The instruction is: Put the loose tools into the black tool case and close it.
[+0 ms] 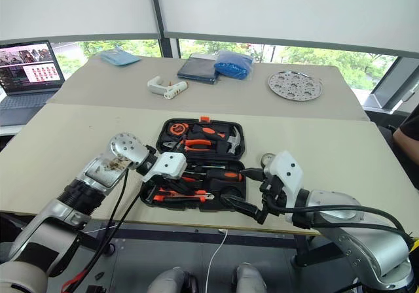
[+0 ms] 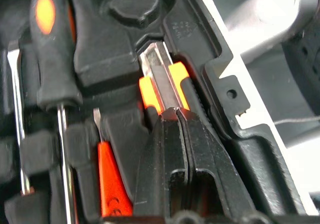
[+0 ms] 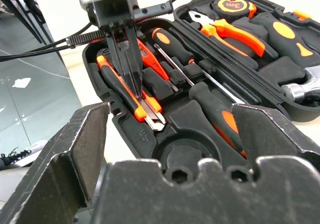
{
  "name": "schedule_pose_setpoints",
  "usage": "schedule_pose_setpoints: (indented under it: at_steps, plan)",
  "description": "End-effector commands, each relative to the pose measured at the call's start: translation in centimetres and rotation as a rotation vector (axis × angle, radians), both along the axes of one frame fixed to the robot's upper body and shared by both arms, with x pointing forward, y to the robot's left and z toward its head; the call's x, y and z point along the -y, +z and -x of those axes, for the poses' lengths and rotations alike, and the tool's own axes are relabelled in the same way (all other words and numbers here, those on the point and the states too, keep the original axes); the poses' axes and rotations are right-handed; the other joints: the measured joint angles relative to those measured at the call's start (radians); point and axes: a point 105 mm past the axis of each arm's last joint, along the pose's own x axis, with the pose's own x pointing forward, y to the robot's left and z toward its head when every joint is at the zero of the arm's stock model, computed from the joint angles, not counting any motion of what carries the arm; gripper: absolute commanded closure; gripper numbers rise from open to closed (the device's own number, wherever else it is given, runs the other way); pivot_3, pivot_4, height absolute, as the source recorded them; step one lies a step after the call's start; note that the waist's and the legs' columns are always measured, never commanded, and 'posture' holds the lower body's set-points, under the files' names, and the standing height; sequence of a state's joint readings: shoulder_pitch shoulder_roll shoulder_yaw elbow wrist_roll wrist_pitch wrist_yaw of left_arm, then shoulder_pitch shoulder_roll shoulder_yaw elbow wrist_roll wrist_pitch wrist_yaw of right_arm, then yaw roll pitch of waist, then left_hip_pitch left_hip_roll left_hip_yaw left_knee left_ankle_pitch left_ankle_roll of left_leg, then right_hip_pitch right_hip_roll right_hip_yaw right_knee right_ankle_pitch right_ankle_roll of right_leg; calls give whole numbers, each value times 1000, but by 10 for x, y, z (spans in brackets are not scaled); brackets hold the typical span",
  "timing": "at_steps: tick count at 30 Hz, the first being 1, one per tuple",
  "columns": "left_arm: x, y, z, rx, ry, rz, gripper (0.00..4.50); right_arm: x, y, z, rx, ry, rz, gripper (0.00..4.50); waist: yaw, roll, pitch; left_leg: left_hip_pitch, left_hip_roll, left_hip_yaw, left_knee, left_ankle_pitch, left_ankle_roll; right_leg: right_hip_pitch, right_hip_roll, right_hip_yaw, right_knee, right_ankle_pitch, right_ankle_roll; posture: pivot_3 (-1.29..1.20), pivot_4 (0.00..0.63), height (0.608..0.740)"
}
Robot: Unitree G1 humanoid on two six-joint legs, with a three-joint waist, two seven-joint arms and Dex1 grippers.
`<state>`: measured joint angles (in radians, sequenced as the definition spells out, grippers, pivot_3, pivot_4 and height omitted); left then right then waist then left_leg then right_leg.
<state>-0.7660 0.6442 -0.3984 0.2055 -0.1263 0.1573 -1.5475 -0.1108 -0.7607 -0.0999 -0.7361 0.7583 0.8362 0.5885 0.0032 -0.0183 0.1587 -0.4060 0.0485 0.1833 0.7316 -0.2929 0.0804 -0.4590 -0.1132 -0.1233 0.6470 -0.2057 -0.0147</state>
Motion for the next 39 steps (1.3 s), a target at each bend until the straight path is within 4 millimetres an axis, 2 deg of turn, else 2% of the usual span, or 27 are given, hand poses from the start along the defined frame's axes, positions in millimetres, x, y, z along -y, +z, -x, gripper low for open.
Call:
schedule_pose_setpoints:
  at_steps: [1, 3, 5, 8, 12, 17, 18, 19, 20, 21, 26, 30, 32, 39]
  plan:
    - [-3, 54, 5, -122, 60, 211, 3932, 22, 15, -13, 71, -74, 47, 0, 2, 0, 0, 0, 0, 0, 0, 0, 0, 0, 0, 0, 0, 0, 0, 0, 150, 718]
    - [-4, 75, 4, -180, 87, 305, 3318, 39, 13, -25, 54, -136, 91, 0, 6, 0, 0, -1, 0, 0, 0, 0, 0, 0, 0, 0, 0, 0, 1, 0, 150, 718]
    - [-5, 86, 0, -176, 118, 352, 2639, 55, 5, -38, 37, -199, 159, 0, 9, 0, 0, 0, -1, 0, 0, 0, 0, 1, -1, 0, -1, 0, 1, 0, 150, 718]
    - [-5, 90, -5, -152, 149, 371, 1521, 77, -7, -59, 38, -270, 264, 0, 7, 0, 0, 0, -1, 0, 0, 0, 0, 1, -1, 0, -1, 0, 2, 0, 150, 718]
    - [-3, 87, -2, -146, 149, 369, 85, 83, -17, -83, 33, -288, 299, 0, -3, 0, 1, 0, -1, 0, 0, 1, -1, 1, 1, 1, 0, 0, 2, 0, 150, 718]
    - [-1, 83, -1, -118, 169, 365, 37, 68, -23, -101, 40, -232, 290, 0, -15, 0, 1, 0, -1, 1, 0, 1, -2, 0, 1, 1, 0, -1, 2, 0, 150, 718]
    - [-1, 82, -2, -105, 175, 359, 12, 64, -26, -104, 32, -218, 288, 255, -17, 0, 1, 0, -1, 1, 0, 1, -2, 0, 1, 1, 0, -1, 2, 0, 150, 718]
    - [-1, 81, -3, -92, 181, 357, 12, 61, -31, -107, 17, -212, 291, 255, -18, 0, 1, 1, -1, 1, 0, 2, -2, 0, 1, 1, 0, -1, 2, 0, 150, 718]
    - [-1, 80, -3, -87, 183, 356, 0, 60, -36, -110, 3, -211, 298, 612, -18, 0, 1, 1, -1, 1, 0, 2, -2, 1, 1, 1, 0, -1, 2, 0, 150, 718]
    - [-1, 80, -3, -86, 183, 356, 0, 60, -40, -112, -8, -213, 306, 774, -17, 0, 1, 1, -1, 1, 0, 2, -2, 1, 1, 1, 0, -1, 2, 0, 150, 718]
    - [-1, 79, 0, -76, 177, 345, 0, 62, -52, -119, -32, -220, 310, 2553, -14, 0, 1, 0, -1, 1, 0, 2, -2, 1, 0, 0, 0, -1, 2, 0, 150, 718]
    - [-4, 77, 1, -65, 180, 327, 0, 64, -40, -118, -32, -218, 253, 3931, -16, 0, 1, 1, -1, 1, 0, 2, -3, 1, 0, 1, 1, -1, 2, 0, 150, 718]
    - [-5, 76, 1, -62, 184, 325, 0, 66, -33, -116, -23, -221, 240, 4414, -17, 0, 1, 1, -1, 1, 0, 2, -3, 1, 1, 1, 1, -1, 1, 0, 150, 718]
    - [-3, 76, 0, -59, 184, 331, 0, 79, -37, -118, -9, -258, 300, 4414, -16, 0, 1, 1, -1, 2, 0, 2, -3, 1, 0, 1, 1, -1, 1, 0, 150, 718]
